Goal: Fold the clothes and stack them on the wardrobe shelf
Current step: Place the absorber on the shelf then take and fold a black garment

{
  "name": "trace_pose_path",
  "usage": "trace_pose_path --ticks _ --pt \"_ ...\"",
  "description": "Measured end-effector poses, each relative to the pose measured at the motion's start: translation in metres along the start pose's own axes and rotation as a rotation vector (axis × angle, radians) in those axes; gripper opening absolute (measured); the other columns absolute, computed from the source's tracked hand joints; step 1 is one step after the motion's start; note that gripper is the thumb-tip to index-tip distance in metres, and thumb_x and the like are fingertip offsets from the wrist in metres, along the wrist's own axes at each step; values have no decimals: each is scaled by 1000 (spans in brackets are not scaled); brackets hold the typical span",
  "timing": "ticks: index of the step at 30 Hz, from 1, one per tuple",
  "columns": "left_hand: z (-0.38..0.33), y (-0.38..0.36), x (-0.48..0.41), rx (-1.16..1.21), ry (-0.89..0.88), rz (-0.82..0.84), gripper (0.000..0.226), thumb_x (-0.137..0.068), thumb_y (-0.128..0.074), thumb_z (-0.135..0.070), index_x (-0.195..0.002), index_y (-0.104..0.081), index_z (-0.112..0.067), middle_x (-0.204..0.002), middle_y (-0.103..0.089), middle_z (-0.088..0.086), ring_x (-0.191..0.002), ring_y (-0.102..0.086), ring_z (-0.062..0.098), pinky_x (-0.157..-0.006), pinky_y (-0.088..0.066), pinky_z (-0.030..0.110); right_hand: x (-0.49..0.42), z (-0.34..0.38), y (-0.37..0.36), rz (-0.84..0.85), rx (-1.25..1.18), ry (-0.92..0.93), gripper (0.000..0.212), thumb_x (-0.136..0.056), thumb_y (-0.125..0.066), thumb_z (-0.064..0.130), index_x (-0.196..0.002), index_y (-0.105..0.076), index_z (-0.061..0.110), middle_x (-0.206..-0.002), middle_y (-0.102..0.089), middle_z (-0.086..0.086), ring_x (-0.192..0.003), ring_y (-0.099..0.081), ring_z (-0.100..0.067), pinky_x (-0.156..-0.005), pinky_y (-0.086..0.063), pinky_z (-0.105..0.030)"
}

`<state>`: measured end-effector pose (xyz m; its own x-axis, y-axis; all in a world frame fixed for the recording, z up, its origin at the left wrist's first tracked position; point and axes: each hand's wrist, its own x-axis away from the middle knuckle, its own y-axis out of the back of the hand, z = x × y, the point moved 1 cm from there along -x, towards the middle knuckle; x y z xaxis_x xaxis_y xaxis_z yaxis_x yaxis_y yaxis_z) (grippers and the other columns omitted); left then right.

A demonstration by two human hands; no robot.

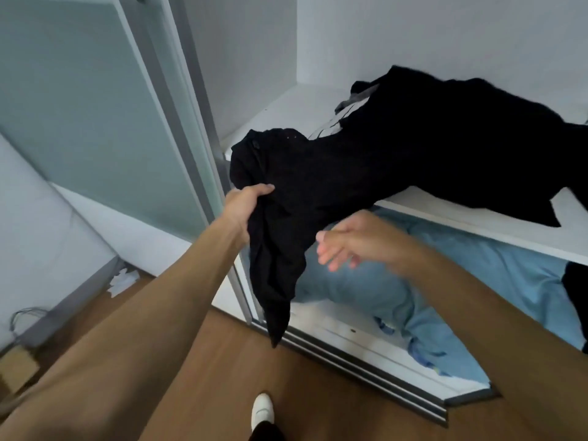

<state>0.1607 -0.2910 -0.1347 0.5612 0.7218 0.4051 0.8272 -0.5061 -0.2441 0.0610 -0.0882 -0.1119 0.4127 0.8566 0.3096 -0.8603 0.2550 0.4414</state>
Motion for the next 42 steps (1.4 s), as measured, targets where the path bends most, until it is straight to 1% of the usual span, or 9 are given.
trace_pose_path --ticks 4,7,10,16,22,26,30,36,42 --pt "11 26 40 -55 -64 54 32 -82 -73 -6 -114 -68 -1 -100 -76 18 -90 -75 34 -66 -61 39 8 11 24 -452 -227 122 22 -93 -61 28 -79 -72 15 -75 -77 -1 -62 -70 -10 -50 -50 -18" --pt "11 43 70 -58 -137 217 34 -82 -73 -6 -115 -70 -9 -113 -74 16 -100 -73 33 -80 -61 39 6 22 24 -577 -302 154 14 -91 -65 27 -96 -72 16 -92 -74 1 -86 -71 -10 -77 -59 -25" --pt "-2 58 95 -84 -197 351 32 -73 -78 -14 -103 -77 -26 -110 -76 5 -101 -73 25 -77 -61 33 14 28 19 -635 -218 106 51 -90 -61 54 -126 -64 18 -118 -67 2 -108 -63 -13 -92 -51 -29" --pt "-27 105 129 -27 -220 489 34 -74 -76 -15 -107 -75 -22 -106 -77 5 -97 -75 23 -72 -60 30 46 31 -22 -172 -664 122 71 -86 -49 77 -128 -68 24 -127 -69 -4 -115 -67 -22 -91 -55 -35" --pt "-20 188 139 -10 -42 552 25 -85 -68 -12 -109 -75 -11 -109 -75 13 -97 -74 29 -76 -61 37 84 62 -81 -192 -734 198 50 -72 -84 50 -113 -77 23 -123 -72 -5 -115 -68 -23 -83 -59 -32" --pt "-2 225 134 129 100 520 29 -89 -65 -34 -102 -80 -13 -112 -75 10 -98 -73 26 -80 -60 36 103 92 -113 -387 -661 264 16 -89 -71 28 -103 -79 22 -115 -75 -7 -108 -71 -22 -80 -59 -30" --pt "10 234 133 192 127 433 46 -88 -63 -54 -115 -77 -19 -121 -73 9 -108 -71 28 -86 -57 40 120 101 -129 -683 -689 163 16 -96 -63 19 -104 -77 20 -108 -77 -6 -102 -73 -22 -83 -61 -37" --pt "5 219 141 10 33 74 44 -77 -70 -27 -116 -63 -9 -103 -73 12 -89 -72 29 -65 -59 36 155 76 -130 -1069 -572 -49 24 -99 -55 11 -85 -71 21 -93 -75 -5 -98 -72 -25 -90 -58 -40" --pt "-26 183 160 78 -208 201 25 -77 -65 -12 -100 -68 -18 -90 -76 6 -90 -73 30 -74 -63 45 175 85 -138 -1063 -213 142 24 -102 -47 15 -100 -68 27 -103 -69 7 -98 -64 -9 -85 -51 -23"
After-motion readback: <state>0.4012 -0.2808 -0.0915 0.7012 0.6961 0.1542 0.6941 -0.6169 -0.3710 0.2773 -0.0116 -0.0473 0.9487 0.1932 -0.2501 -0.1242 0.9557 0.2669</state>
